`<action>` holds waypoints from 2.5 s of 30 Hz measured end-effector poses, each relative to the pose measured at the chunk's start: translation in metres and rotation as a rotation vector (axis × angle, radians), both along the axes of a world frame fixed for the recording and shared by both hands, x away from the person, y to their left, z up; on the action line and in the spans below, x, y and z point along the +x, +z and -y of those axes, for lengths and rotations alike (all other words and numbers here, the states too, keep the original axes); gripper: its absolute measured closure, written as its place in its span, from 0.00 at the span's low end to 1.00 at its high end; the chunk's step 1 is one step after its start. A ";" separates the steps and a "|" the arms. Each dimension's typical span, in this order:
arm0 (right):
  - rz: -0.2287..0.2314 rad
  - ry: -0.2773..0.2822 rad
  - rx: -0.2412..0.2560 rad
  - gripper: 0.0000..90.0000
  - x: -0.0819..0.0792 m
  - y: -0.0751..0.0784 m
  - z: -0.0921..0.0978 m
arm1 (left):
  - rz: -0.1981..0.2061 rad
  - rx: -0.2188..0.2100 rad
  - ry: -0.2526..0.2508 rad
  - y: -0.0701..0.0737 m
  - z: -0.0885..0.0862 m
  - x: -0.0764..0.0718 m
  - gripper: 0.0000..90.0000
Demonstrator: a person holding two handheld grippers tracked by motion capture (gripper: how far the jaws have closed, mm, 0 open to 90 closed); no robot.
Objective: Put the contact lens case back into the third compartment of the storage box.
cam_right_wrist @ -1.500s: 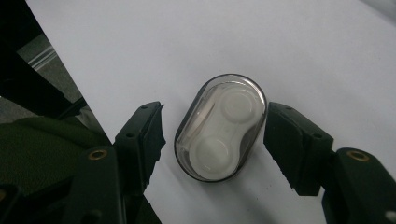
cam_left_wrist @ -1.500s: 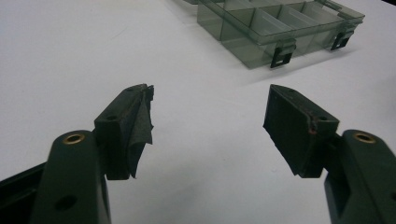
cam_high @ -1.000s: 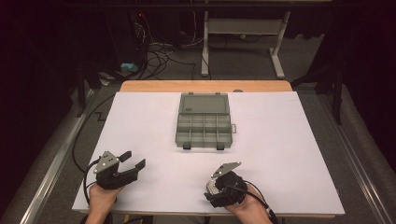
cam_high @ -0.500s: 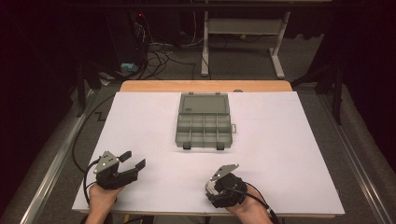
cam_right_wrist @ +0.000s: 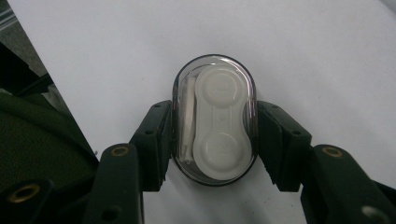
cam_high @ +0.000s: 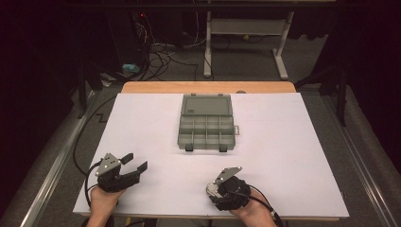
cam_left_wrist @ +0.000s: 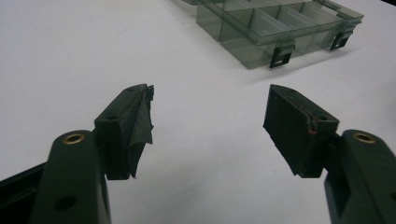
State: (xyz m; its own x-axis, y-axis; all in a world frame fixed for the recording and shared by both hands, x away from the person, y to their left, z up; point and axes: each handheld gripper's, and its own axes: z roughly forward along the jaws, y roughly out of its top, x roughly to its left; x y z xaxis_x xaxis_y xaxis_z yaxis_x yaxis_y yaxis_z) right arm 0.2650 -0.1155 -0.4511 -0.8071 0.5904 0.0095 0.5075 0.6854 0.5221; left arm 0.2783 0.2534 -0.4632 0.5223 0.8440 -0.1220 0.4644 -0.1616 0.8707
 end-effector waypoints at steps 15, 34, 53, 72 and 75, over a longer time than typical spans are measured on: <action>-0.001 -0.020 0.072 0.55 0.012 0.019 0.018 | -0.004 0.002 0.000 0.000 0.001 0.001 0.36; 0.019 -0.081 0.139 0.55 0.032 0.039 0.041 | -0.006 0.006 -0.003 -0.001 0.001 0.001 0.36; 0.042 -0.120 0.159 0.55 0.052 0.056 0.049 | -0.004 0.007 -0.002 0.000 0.001 0.001 0.37; 0.048 -0.159 0.148 0.55 0.084 0.063 0.044 | -0.007 0.008 -0.005 -0.001 0.001 0.001 0.37; 0.044 -0.171 0.146 0.55 0.090 0.062 0.044 | -0.008 0.007 -0.005 -0.001 0.001 0.001 0.37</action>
